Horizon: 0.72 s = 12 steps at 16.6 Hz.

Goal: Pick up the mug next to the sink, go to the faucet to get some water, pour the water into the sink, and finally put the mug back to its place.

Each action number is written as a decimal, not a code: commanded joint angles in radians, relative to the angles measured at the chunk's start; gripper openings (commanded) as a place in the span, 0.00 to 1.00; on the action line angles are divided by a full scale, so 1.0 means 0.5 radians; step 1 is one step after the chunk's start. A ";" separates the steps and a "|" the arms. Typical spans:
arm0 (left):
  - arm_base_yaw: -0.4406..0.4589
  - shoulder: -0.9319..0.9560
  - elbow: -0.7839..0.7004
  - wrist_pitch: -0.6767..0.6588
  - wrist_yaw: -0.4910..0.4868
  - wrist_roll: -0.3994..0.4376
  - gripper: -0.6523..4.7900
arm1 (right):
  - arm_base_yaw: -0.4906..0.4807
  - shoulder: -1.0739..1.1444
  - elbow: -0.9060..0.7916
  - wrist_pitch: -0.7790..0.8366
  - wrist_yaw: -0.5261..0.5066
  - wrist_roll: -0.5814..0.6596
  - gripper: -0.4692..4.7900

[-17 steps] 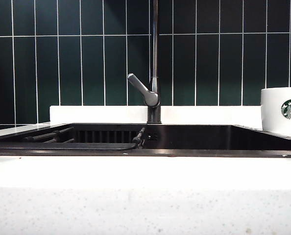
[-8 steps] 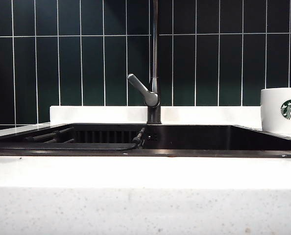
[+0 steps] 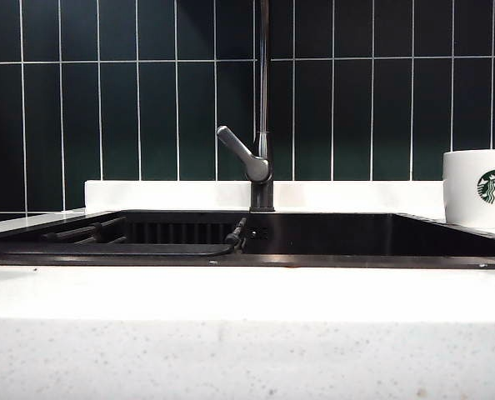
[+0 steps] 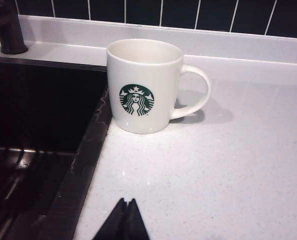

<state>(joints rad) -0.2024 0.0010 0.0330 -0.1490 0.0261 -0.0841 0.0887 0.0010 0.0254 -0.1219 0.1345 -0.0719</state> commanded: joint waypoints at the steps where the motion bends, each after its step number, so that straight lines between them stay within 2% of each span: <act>1: 0.000 -0.001 -0.014 0.030 -0.010 0.005 0.11 | 0.000 -0.002 0.004 -0.031 0.021 -0.029 0.09; 6: 0.002 0.000 -0.052 0.211 -0.116 -0.003 0.11 | -0.002 -0.002 0.005 0.000 0.278 -0.032 0.09; 9: 0.002 -0.001 -0.048 0.253 -0.249 0.000 0.11 | -0.002 -0.002 0.004 0.063 0.288 -0.067 0.09; 12: 0.001 -0.001 -0.048 0.195 -0.244 -0.001 0.11 | 0.000 -0.002 0.004 0.058 0.204 -0.053 0.09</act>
<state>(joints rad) -0.2020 0.0006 0.0059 -0.0433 -0.0940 -0.0834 0.0891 0.0010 0.0242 -0.1101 0.2684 -0.1001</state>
